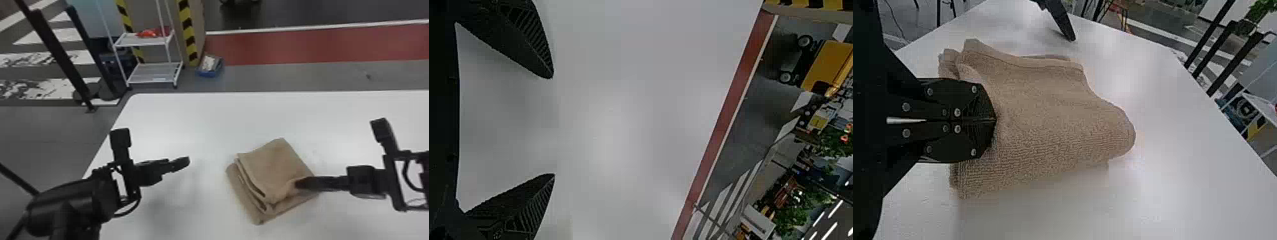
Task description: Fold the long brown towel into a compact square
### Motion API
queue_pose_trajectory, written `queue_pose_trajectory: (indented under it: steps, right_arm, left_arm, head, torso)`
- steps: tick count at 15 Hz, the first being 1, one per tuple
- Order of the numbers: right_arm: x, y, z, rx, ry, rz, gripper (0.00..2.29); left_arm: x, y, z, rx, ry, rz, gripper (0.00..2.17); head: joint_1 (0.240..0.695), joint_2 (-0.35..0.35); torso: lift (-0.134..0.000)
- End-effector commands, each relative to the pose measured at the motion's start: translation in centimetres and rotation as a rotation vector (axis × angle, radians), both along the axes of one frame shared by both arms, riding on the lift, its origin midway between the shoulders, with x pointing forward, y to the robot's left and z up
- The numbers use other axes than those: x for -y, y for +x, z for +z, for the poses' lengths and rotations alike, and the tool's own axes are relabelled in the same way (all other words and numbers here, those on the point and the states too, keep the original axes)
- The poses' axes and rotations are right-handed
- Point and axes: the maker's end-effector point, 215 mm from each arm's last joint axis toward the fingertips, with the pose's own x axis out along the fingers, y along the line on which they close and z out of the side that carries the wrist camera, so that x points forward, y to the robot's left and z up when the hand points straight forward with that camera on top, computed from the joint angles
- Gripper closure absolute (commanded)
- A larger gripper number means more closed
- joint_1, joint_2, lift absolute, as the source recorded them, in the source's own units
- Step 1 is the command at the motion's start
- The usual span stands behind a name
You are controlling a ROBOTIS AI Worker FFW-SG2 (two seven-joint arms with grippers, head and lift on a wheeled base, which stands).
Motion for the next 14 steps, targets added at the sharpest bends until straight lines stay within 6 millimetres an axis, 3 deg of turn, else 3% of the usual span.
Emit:
queue_pose_trajectory:
  steps: [1,5,11,14]
  right_arm:
    - [-0.1,1.4,-0.6,-0.016,-0.046,-0.004,2.04]
    - [0.7,3.5,-1.4,-0.031,-0.081,-0.045,2.04]
    - [-0.1,9.6,1.6,0.159,-0.034,-0.103,2.04]
    - [-0.5,10.2,2.0,0.173,-0.038,-0.104,2.04]
  left_arm:
    - [-0.3,-0.1,-0.1,-0.002,0.0,0.004,0.08]
    - [0.0,-0.1,-0.1,-0.001,-0.002,0.0,0.08]
    - [0.1,0.0,0.1,0.002,-0.001,-0.003,0.08]
    - [-0.1,-0.1,0.0,0.0,0.0,0.002,0.08]
  head:
    - [0.695,0.182]
    - [0.695,0.179]
    - [0.695,0.164]
    - [0.695,0.165]
  torso:
    - [-0.12]
    - [-0.12]
    - [-0.12]
    - [-0.12]
